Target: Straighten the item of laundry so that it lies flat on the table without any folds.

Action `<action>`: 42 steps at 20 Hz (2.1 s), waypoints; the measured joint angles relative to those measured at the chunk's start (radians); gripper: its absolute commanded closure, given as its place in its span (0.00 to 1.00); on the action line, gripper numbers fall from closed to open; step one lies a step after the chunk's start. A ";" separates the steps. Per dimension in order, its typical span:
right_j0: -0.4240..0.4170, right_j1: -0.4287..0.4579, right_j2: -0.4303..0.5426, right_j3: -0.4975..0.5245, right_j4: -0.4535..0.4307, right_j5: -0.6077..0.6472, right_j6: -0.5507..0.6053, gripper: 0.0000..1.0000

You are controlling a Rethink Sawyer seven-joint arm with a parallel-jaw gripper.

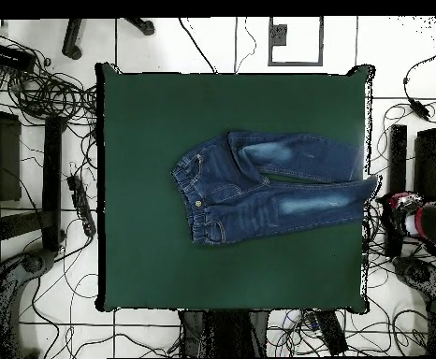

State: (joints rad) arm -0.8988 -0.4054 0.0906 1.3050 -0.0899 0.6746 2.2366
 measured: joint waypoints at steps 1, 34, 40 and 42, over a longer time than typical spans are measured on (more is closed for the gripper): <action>0.000 0.000 0.003 -0.007 0.000 0.000 0.000 0.00; 0.196 0.012 0.020 -0.148 0.064 0.001 0.000 0.00; 0.238 0.009 -0.011 -0.147 0.098 0.001 0.000 0.00; 0.245 0.005 -0.020 -0.143 0.105 0.001 0.000 0.00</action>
State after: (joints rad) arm -0.6537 -0.4003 0.0711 1.1618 0.0147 0.6751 2.2366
